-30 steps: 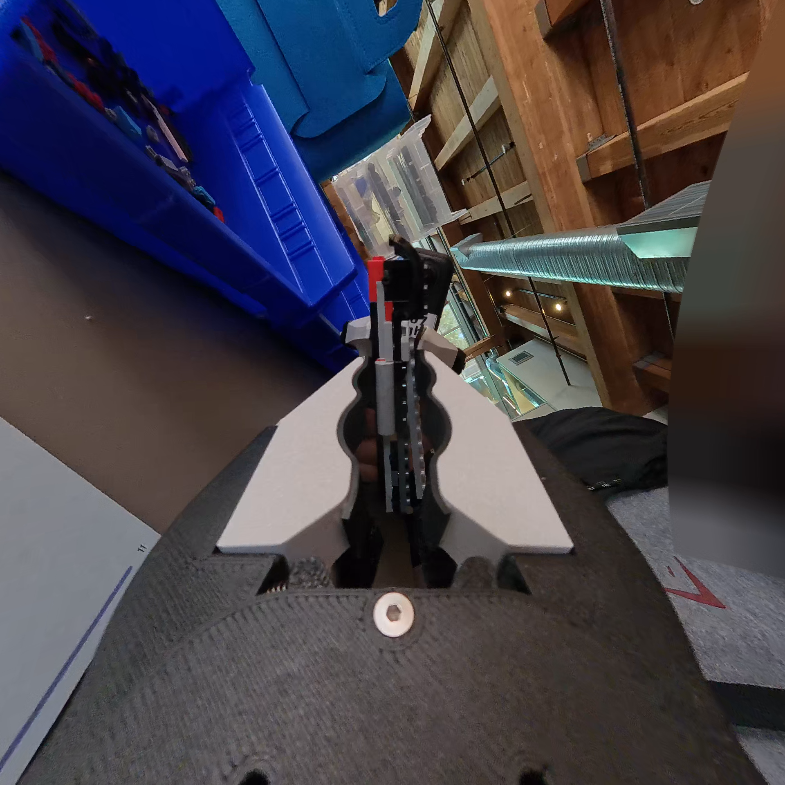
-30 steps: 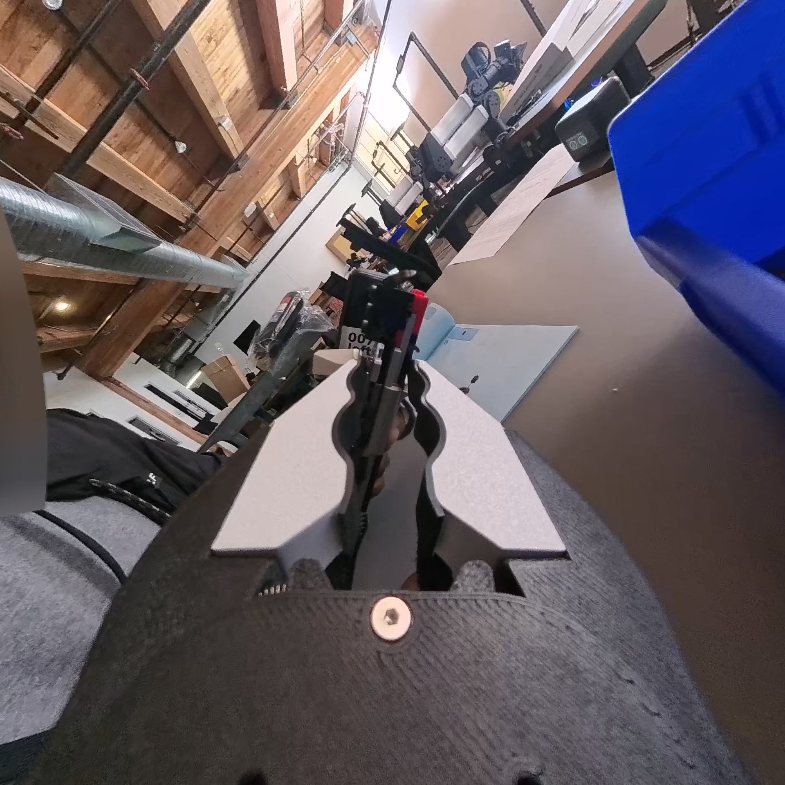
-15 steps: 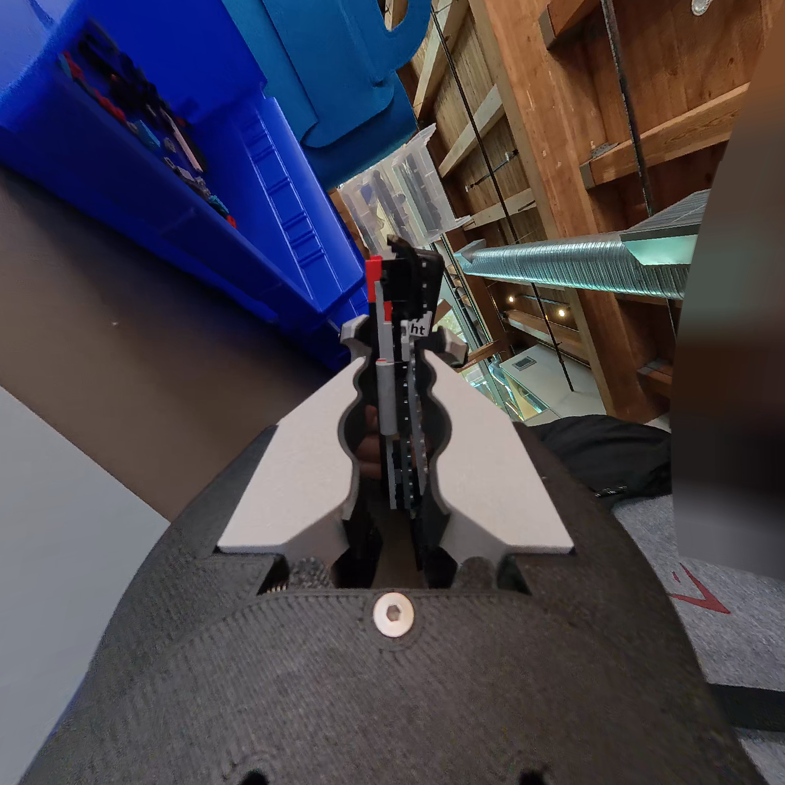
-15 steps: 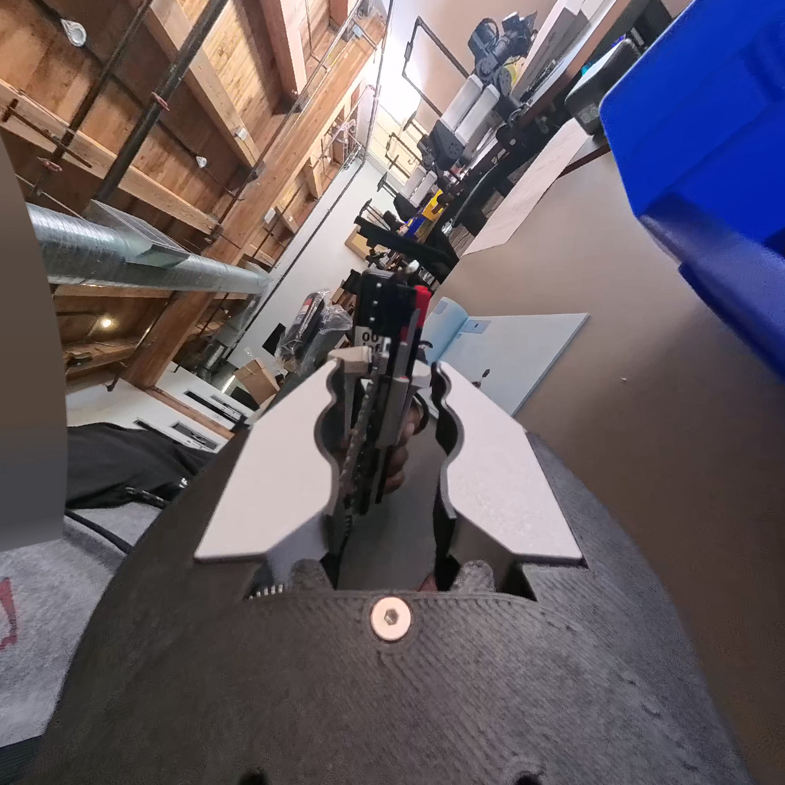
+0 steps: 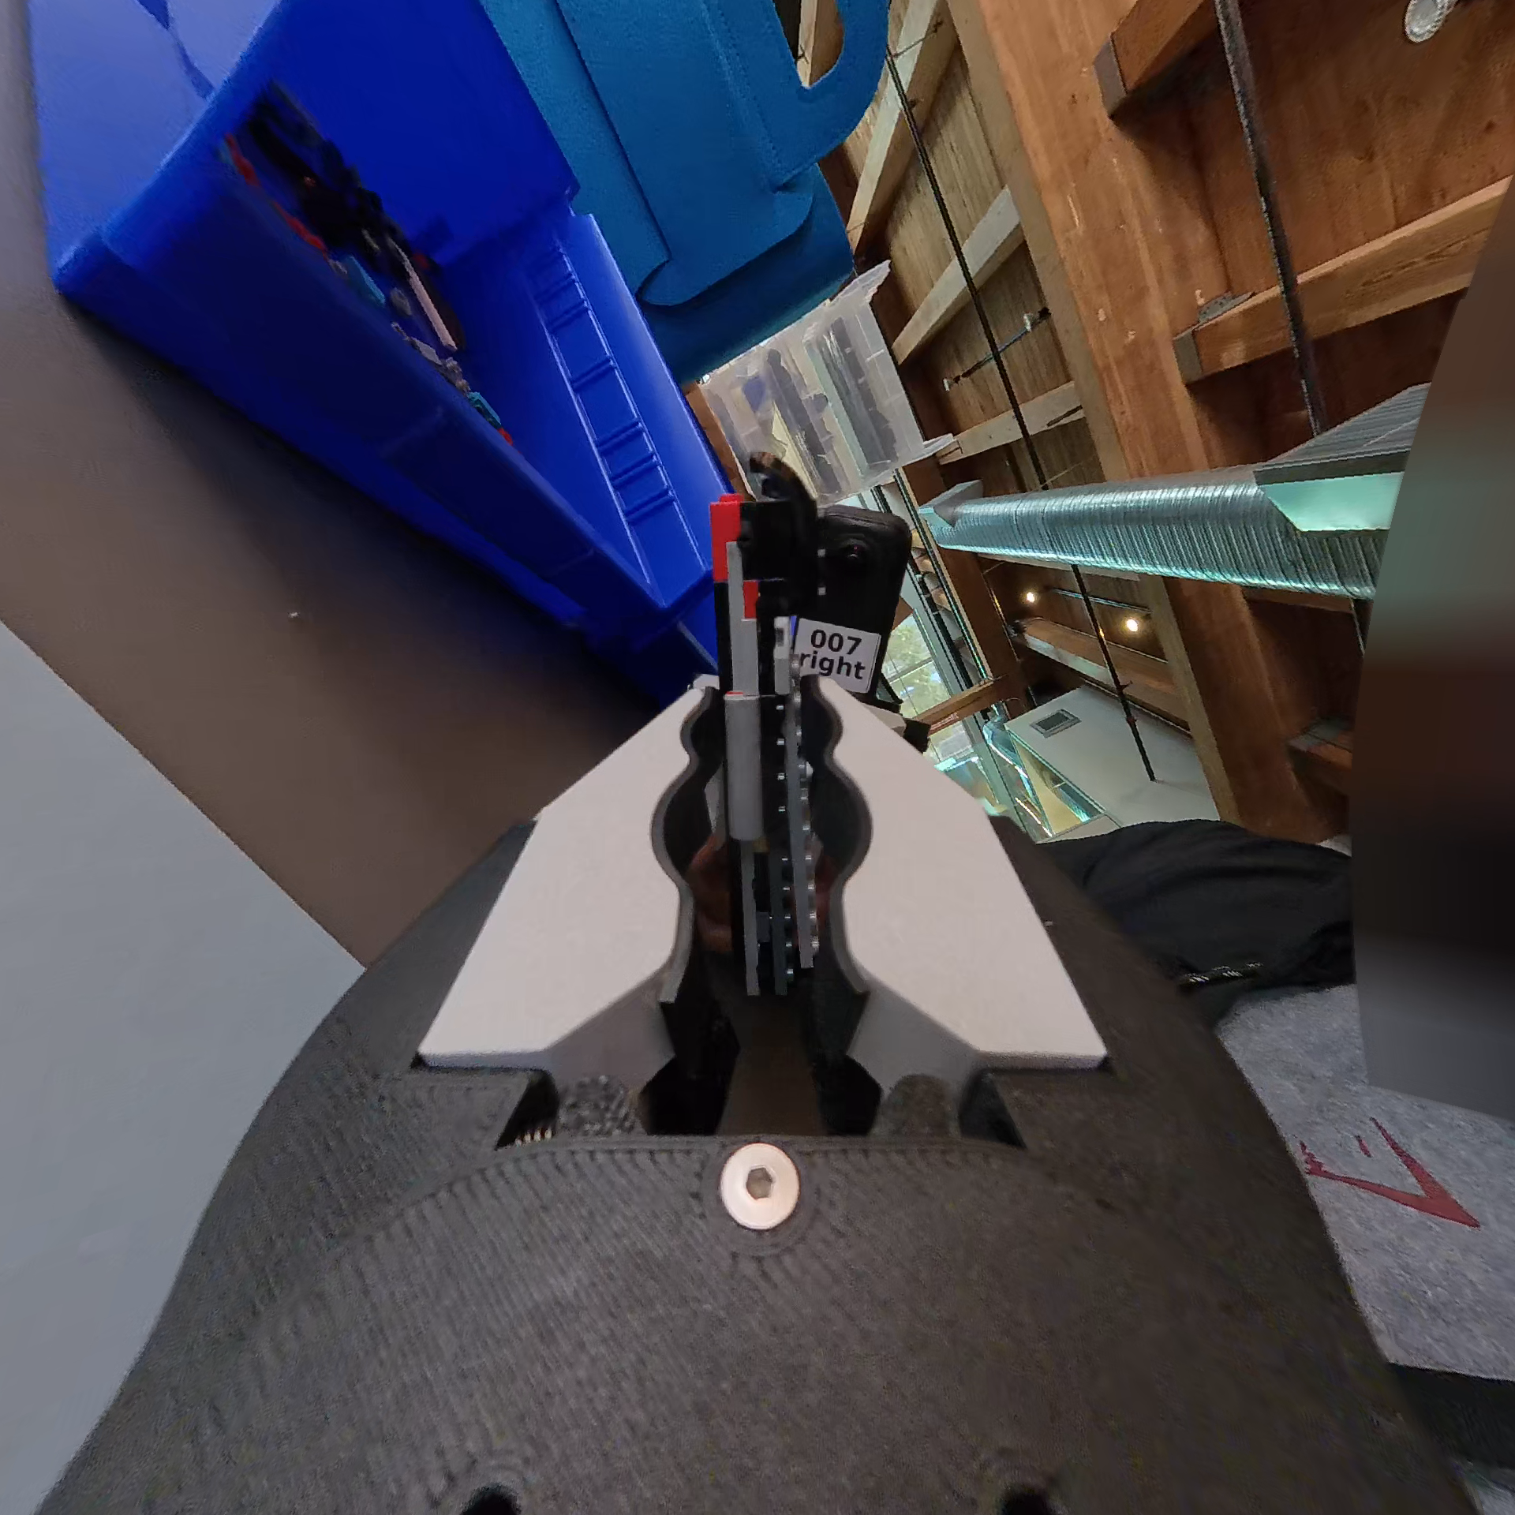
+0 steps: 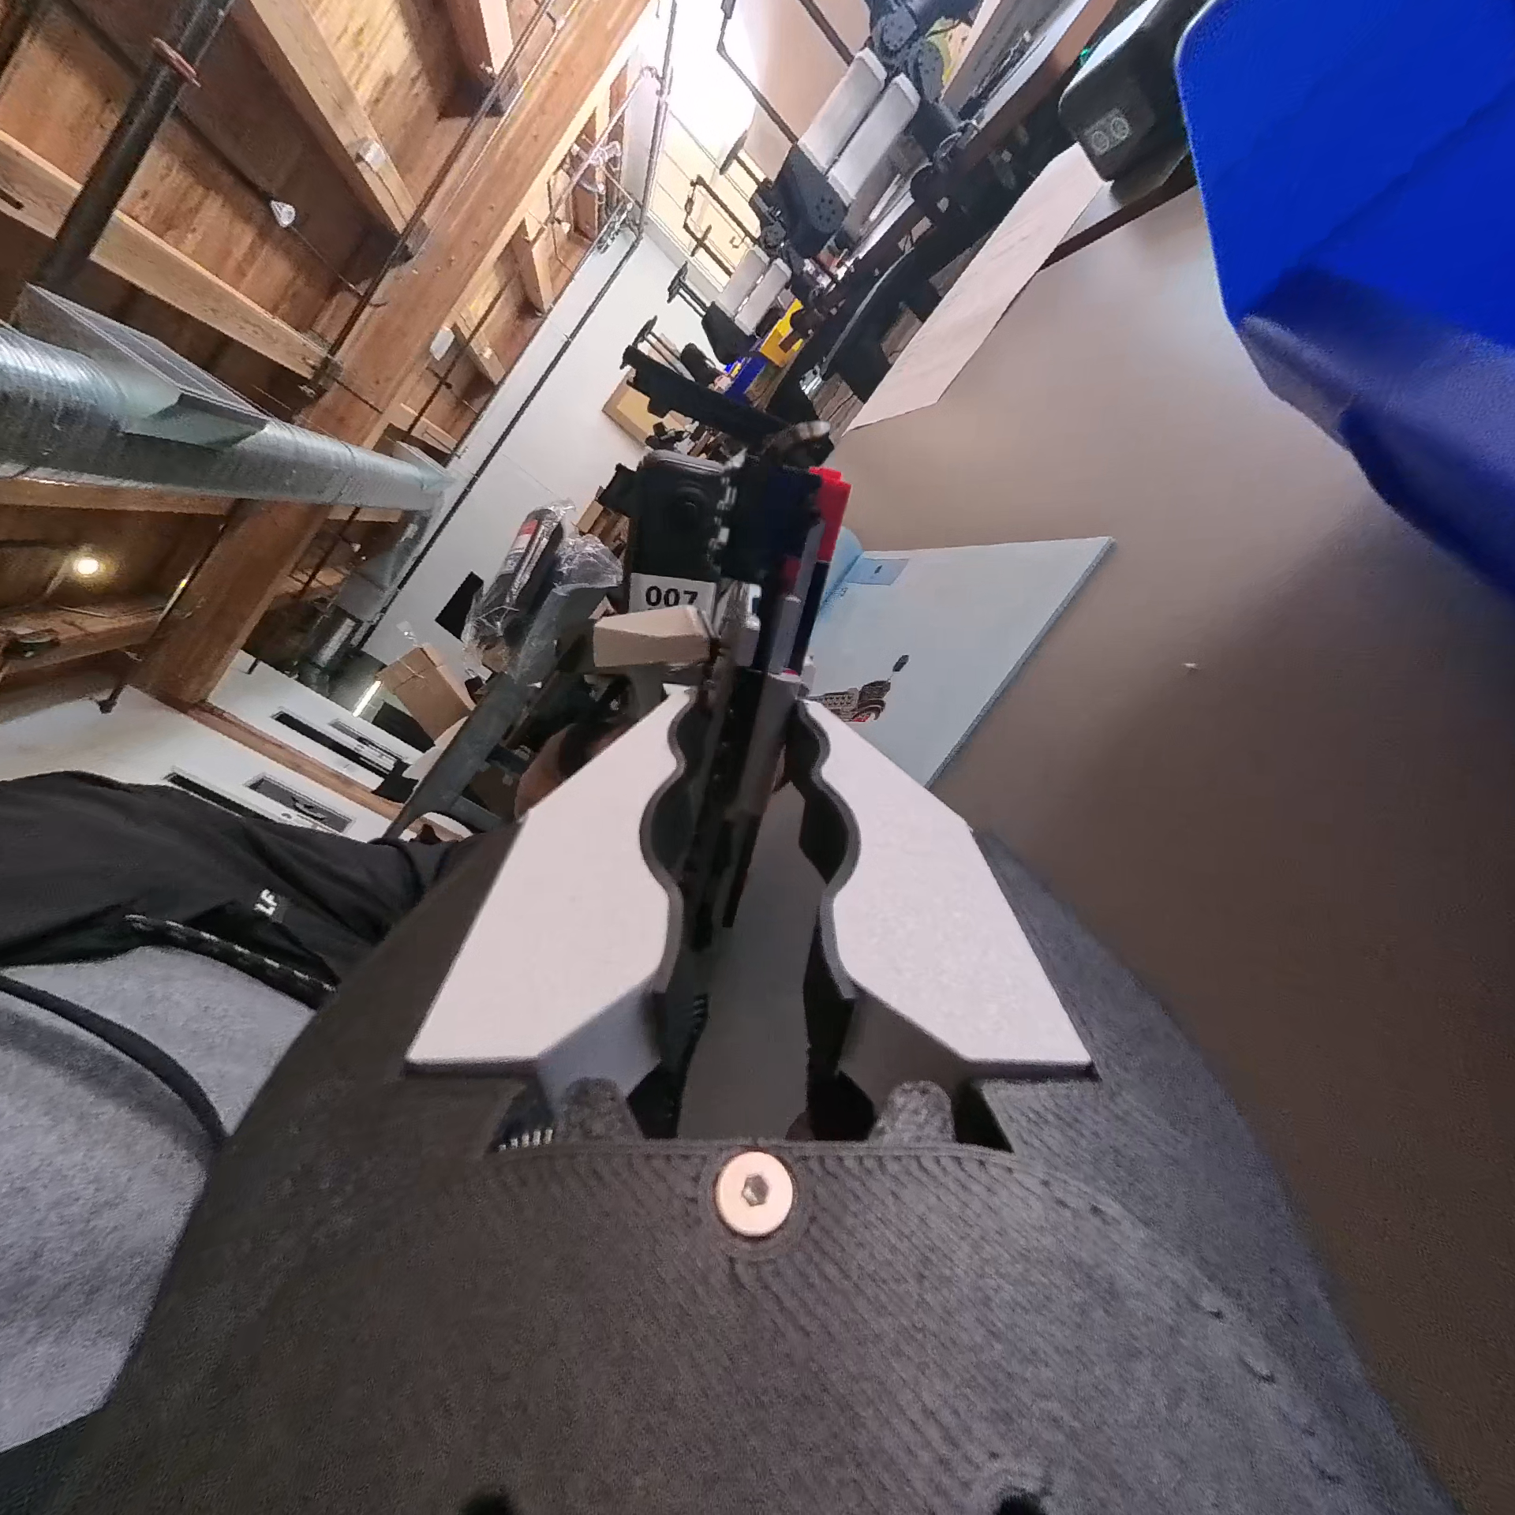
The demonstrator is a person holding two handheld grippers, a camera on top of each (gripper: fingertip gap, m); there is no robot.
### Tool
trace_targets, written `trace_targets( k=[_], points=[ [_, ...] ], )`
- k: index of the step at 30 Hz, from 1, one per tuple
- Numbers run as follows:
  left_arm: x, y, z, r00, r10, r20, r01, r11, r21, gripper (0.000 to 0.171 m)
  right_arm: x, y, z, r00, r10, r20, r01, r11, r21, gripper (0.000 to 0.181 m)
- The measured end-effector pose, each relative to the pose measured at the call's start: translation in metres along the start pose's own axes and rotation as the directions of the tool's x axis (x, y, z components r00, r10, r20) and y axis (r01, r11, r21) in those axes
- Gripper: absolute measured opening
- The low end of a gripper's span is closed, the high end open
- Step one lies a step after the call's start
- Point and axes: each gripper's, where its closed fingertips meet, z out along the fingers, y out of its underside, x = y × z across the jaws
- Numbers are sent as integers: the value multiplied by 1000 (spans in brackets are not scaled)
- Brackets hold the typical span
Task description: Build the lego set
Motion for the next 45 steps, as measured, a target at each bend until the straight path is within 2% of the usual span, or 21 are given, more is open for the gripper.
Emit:
trace_targets(
  k=[8, 13, 16, 21, 26, 33, 42, 45],
  points=[
    [1, -1, 0, 1000, 21, 6, -21, 1000, 4, 19, 0, 0, 0, 1000, 11, 3, -11, 1000, 13, 22],
    [1, -2, 2, 998, -48, -40, 48, 999, 0, 19, 2, -4, -1, 996, 80, 24, -81, 996, 30, 22],
    [1, 1, 4, 995, -87, -45, 86, 996, -29, 34, 2, -17, -7, 987, 140, 76, -147, 984, 96, 22],
    [11, 6, 8, 991, -90, -102, 85, 995, -58, 35, 0, -27, -11, 989, 116, 96, -130, 980, 148, 22],
    [15, 6, 8, 988, -87, -126, 81, 995, -53, 20, -4, -25, -9, 989, 103, 106, -117, 982, 146, 22],
    [16, 8, 6, 994, -1, -113, -3, 999, -40, 19, -8, -22, -7, 991, 77, 112, -94, 983, 155, 22],
    [17, 7, 6, 993, 19, -114, -22, 1000, -22, 20, -8, -24, -8, 988, 92, 126, -108, 986, 127, 22],
    [20, 2, 5, 991, 17, -133, -17, 1000, -2, 20, -10, -27, -10, 982, 115, 152, -134, 983, 123, 36]
  ],
)
